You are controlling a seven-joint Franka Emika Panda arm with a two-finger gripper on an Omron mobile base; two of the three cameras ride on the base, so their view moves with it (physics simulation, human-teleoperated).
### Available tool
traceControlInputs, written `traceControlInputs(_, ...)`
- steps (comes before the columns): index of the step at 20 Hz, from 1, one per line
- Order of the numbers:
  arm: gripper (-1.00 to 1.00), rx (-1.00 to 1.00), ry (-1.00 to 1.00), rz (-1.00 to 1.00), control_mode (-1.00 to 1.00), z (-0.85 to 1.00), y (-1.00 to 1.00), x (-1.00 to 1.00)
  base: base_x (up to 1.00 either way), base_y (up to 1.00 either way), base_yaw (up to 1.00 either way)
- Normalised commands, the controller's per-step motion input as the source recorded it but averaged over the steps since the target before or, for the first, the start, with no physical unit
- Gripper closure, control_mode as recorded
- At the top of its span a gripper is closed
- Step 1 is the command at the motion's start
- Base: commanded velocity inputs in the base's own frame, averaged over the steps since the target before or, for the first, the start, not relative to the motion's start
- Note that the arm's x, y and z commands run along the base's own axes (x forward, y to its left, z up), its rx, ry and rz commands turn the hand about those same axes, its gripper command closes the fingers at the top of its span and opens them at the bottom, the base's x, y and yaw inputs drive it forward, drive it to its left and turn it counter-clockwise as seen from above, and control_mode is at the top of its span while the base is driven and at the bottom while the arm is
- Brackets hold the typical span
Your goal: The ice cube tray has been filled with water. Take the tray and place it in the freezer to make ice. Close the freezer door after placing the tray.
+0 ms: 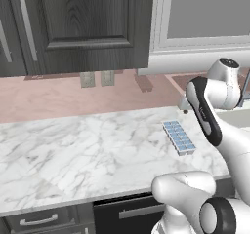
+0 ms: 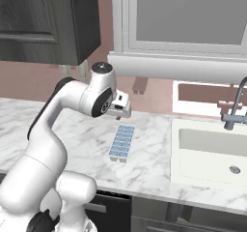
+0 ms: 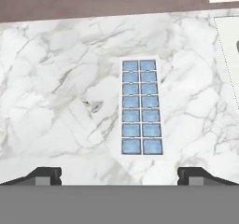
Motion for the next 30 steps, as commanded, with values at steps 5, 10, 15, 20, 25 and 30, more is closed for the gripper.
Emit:
traceControlInputs(5,-1.00,0.00,-0.03,-0.18,-1.00,-0.55,-0.02,-0.23,0.00,0.00,0.00)
traceControlInputs(10,-1.00,0.06,-0.01,-0.25,-1.00,-0.40,-0.01,-0.44,0.00,0.00,0.00)
traceControlInputs(15,-1.00,0.13,0.00,-0.28,-1.00,-0.27,-0.14,-0.33,0.00,0.00,0.00)
traceControlInputs(20,-1.00,0.21,0.00,-0.23,-1.00,-0.19,-0.40,-0.05,0.00,0.00,0.00)
traceControlInputs(25,-1.00,0.23,0.00,-0.16,-1.00,-0.16,-0.59,0.00,0.00,0.00,0.00)
traceControlInputs(30,-1.00,0.09,0.00,-0.08,-1.00,-0.19,-0.49,0.00,0.00,0.00,0.00)
